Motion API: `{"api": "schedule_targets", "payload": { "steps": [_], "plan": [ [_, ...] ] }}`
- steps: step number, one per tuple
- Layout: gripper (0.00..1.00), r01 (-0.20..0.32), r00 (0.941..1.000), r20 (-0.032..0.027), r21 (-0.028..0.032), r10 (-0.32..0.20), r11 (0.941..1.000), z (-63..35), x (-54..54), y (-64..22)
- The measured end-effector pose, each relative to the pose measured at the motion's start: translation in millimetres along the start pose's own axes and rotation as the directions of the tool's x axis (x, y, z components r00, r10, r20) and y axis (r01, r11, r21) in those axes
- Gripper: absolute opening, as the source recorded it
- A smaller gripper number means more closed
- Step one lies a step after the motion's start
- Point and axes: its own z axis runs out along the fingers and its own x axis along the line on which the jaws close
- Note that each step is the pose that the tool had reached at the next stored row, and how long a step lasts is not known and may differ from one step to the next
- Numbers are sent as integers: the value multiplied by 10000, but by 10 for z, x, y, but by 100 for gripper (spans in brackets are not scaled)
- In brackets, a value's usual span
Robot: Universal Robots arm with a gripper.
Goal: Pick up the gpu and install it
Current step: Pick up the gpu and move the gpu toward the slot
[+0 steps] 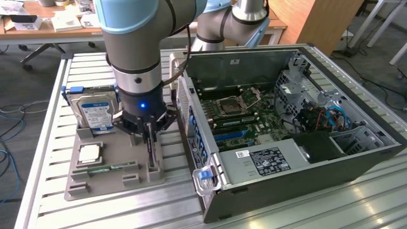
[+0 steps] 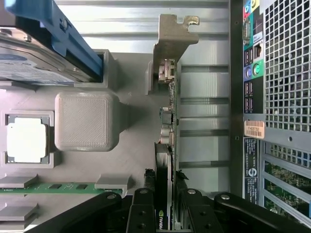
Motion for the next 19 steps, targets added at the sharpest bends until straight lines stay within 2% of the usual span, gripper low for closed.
{"api": "schedule_targets", "payload": {
  "steps": [9, 19],
  "plan": [
    [26, 0, 10000, 1, 0, 0, 10000, -194, -5, 8],
    [26, 0, 10000, 1, 1, 0, 10000, -469, -13, 21]
  ]
}}
